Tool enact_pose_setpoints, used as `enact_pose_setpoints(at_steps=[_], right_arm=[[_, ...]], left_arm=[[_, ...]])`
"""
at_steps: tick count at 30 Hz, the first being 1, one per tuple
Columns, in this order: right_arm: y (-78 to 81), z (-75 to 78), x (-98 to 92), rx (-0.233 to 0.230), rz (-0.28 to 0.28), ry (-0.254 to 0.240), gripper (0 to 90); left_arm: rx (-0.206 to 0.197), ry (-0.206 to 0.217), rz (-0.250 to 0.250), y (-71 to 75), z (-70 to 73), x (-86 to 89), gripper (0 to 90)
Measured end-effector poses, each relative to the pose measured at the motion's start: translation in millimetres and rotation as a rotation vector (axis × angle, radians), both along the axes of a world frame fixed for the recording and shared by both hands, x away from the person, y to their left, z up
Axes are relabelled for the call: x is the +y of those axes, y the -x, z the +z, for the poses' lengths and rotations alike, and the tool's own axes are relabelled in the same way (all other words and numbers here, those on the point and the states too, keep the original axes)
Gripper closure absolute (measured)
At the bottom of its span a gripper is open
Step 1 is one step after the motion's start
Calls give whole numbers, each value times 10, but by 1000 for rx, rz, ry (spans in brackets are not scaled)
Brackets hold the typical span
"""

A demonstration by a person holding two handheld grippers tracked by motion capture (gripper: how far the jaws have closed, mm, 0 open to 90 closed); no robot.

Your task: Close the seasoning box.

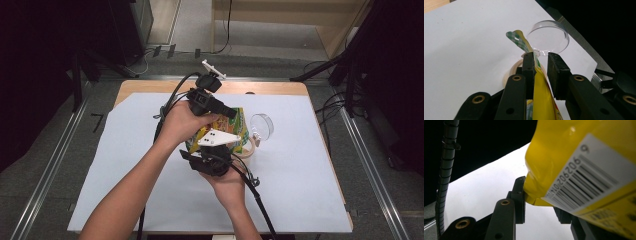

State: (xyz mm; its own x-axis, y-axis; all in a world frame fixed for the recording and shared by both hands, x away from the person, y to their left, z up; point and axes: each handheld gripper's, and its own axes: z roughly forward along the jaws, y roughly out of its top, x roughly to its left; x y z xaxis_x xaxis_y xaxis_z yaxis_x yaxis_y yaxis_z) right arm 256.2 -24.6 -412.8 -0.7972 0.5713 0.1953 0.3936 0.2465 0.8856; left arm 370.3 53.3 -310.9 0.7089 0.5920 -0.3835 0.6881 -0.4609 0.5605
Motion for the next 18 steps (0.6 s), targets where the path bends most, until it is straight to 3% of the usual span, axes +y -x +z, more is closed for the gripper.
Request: enact_pose_setpoints(at_steps=[18], right_arm=[[7, -55, 44, -4, 11, 11, 653]], left_arm=[[3, -4, 0, 20, -52, 63, 768]])
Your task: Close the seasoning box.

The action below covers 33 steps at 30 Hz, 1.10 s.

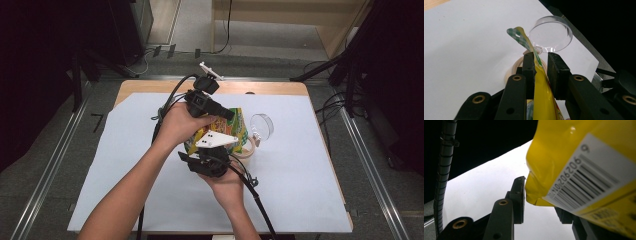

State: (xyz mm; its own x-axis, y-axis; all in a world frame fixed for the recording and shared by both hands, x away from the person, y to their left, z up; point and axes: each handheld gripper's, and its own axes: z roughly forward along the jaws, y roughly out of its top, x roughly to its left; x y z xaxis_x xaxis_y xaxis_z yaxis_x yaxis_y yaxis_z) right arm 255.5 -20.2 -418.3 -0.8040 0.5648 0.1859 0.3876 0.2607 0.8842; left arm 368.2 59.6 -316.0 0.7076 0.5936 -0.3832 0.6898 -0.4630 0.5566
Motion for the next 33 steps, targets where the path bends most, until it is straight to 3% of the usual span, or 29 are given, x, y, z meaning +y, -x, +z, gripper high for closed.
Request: enact_pose_setpoints(at_steps=[21, 24, 26, 33], right_arm=[[62, -104, 47, -23, 39, 5, 587], [58, -122, 40, -8, 50, -13, 582], [50, -152, 38, 25, 69, -46, 570], [85, -210, 103, 3, 77, 20, 542]], left_arm=[[31, -27, -25, 25, -83, 91, 777], [36, -28, -28, 30, -93, 99, 785], [44, -25, -45, 40, -116, 116, 793], [45, -34, -66, 70, -157, 134, 824]])
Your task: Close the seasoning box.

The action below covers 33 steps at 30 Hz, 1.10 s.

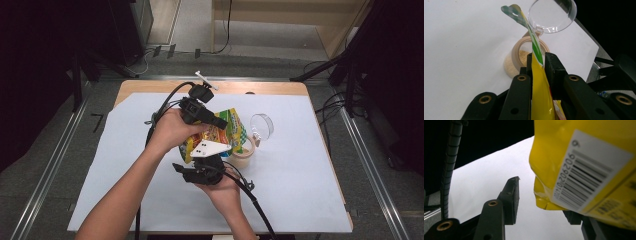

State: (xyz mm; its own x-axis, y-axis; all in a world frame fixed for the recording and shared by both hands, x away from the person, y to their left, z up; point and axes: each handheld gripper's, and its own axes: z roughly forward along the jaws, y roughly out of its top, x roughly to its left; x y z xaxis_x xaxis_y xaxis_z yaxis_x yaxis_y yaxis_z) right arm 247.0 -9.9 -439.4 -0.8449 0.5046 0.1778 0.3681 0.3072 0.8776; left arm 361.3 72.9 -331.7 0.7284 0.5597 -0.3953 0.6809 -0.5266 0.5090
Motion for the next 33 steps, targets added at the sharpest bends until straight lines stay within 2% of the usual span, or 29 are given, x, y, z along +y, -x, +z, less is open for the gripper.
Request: enact_pose_setpoints(at_steps=[4, 13, 16, 20, 24, 29, 33], right_arm=[[-5, -34, 4, 22, 18, -18, 524], [1, -139, 64, 5, 37, 45, 524], [-3, -177, 66, -1, 41, 42, 524], [-16, -228, 69, 15, 56, 34, 513], [-26, -269, 82, 28, 64, 35, 491], [-27, -295, 94, 14, 95, 37, 480], [-18, -298, 109, -17, 102, 45, 455]], left_arm=[[4, 1, -6, 12, -18, 9, 833], [27, -6, -21, 22, -128, 21, 834], [33, -6, -30, 27, -150, 17, 834], [47, -9, -48, 31, -190, 11, 840], [71, 22, -57, 27, -238, 54, 860], [56, 28, -58, 44, -234, 122, 891], [50, 67, -57, 58, -176, 203, 895]])
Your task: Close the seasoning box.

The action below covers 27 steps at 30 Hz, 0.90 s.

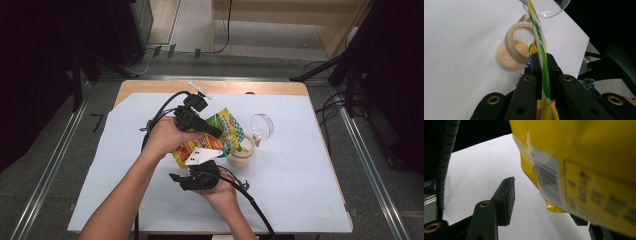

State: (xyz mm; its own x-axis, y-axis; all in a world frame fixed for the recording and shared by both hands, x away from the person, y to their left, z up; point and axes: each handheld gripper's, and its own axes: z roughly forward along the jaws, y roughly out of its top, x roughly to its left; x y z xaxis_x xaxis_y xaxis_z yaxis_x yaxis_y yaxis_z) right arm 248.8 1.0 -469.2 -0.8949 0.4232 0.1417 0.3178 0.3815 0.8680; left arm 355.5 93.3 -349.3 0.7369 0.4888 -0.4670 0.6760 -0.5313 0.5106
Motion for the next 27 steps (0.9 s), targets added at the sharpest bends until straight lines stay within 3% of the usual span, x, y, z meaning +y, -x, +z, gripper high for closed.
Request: enact_pose_setpoints(at_steps=[1, 2, 9, 13, 18, 20, 23, 26, 27], right_arm=[[0, 0, 0, 0, 0, 0, 455], [-5, 7, -12, -11, -1, 2, 446], [-34, 12, -53, -30, -20, -2, 424], [-87, 21, -130, -4, -33, -48, 419], [-124, 45, -195, 13, -63, -98, 406], [-123, 53, -204, -13, -66, -74, 405], [-123, 44, -233, 6, -56, -83, 400], [-120, 34, -251, 13, -52, -80, 403], [-121, 23, -271, 17, -51, -77, 405]], left_arm=[[0, 0, 0, 0, 0, 0, 896], [-3, 43, 5, 5, 33, 65, 897], [-38, 112, 20, 49, 128, 234, 898], [-49, 177, 56, 80, 190, 405, 898], [-77, 213, 66, 123, 169, 481, 900], [-85, 259, 85, 168, 148, 543, 900], [-84, 296, 113, 172, 126, 629, 900], [-85, 292, 125, 173, 130, 671, 900], [-102, 290, 139, 188, 139, 715, 900]])
